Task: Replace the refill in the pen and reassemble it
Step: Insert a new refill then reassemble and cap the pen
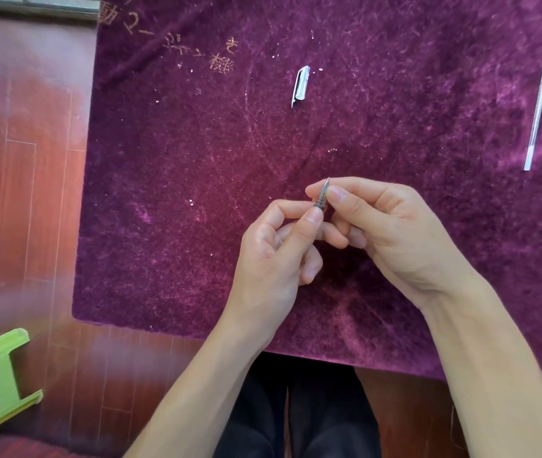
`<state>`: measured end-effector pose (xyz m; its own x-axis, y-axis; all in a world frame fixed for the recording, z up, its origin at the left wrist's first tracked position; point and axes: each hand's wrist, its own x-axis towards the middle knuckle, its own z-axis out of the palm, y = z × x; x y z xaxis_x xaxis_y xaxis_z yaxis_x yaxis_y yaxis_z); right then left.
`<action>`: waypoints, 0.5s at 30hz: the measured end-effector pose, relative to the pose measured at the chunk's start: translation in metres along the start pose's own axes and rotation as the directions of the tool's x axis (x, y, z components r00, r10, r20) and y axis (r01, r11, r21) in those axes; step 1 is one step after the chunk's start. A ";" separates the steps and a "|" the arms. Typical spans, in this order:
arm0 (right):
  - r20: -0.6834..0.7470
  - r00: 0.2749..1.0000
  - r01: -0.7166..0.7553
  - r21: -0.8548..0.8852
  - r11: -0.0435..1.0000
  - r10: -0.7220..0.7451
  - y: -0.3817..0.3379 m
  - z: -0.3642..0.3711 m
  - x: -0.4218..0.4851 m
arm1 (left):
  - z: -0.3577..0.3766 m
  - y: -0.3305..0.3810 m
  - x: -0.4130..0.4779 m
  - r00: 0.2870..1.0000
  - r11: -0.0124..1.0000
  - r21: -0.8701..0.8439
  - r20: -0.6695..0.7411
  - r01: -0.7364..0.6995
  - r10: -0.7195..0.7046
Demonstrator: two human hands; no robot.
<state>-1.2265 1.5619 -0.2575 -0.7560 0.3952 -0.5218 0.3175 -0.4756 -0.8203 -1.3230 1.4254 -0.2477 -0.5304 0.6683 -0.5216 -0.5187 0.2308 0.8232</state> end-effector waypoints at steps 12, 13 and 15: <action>-0.070 0.994 0.085 0.010 0.996 -0.084 0.008 0.005 -0.009 | 0.007 -0.004 -0.007 1.000 1.000 -0.018 -0.020 -0.023 0.023; -0.080 0.993 0.091 0.014 0.996 -0.090 0.008 0.006 -0.009 | 0.008 -0.004 -0.008 1.000 1.000 -0.018 -0.020 -0.024 0.024; -0.095 0.991 0.092 0.029 0.995 -0.089 0.008 0.006 -0.010 | 0.009 -0.003 -0.009 1.000 1.000 -0.022 -0.014 -0.023 0.022</action>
<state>-1.2202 1.5490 -0.2579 -0.7235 0.5089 -0.4665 0.2298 -0.4597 -0.8578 -1.3111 1.4249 -0.2432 -0.5509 0.6637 -0.5061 -0.5210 0.2003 0.8297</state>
